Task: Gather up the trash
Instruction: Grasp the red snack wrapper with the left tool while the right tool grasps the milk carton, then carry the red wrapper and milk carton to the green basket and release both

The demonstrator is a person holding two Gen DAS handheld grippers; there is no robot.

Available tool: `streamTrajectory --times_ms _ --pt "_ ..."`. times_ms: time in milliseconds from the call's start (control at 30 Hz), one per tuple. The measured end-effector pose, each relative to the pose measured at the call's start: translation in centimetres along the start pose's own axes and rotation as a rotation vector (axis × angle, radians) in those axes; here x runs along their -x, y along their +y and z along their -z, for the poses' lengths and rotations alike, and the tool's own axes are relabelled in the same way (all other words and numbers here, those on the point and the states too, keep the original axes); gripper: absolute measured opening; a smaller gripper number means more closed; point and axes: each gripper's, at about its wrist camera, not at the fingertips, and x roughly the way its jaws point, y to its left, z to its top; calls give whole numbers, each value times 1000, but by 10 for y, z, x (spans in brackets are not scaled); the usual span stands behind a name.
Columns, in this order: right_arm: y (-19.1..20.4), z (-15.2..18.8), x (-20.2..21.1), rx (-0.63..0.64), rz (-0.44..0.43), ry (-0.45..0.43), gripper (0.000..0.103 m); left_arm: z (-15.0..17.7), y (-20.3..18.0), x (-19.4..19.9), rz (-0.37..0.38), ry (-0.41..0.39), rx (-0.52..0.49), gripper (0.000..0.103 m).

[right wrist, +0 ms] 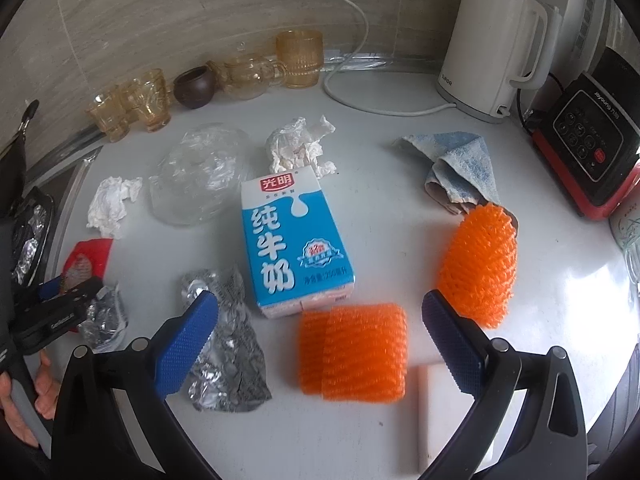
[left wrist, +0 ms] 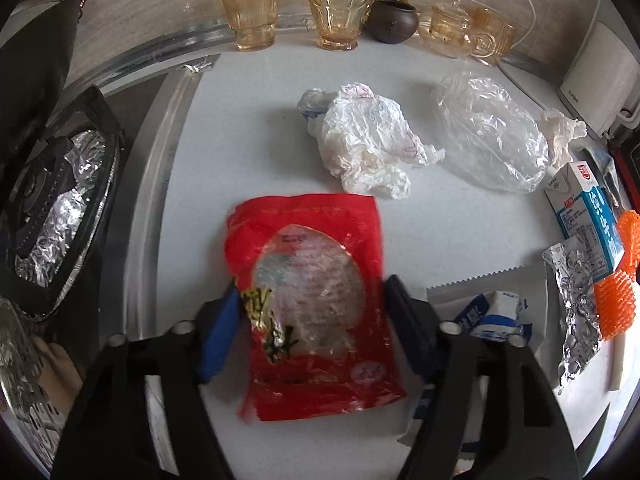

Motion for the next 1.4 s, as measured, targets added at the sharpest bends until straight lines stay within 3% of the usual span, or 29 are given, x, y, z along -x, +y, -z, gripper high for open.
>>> streamTrajectory --times_ms 267,367,600,800,1133,1200,1233,1400 --pt "4 -15 -16 27 -12 23 101 -3 9 4 61 1 1 40" --pt "7 -22 -24 35 -15 32 101 -5 14 3 105 13 17 39" --pt "10 -30 -35 46 -18 41 101 -6 14 1 123 10 16 37" --pt "11 -34 -46 76 -9 60 101 -10 19 1 144 8 37 23" --pt "23 -49 -87 133 27 156 100 -13 18 10 100 -29 8 17" --pt "26 -49 -93 147 35 172 85 -13 20 12 110 -36 15 16" --pt "26 -50 -95 148 26 186 68 -12 21 14 109 -42 15 16" --pt "23 -55 -86 122 -11 152 67 -12 25 26 110 -76 18 16"
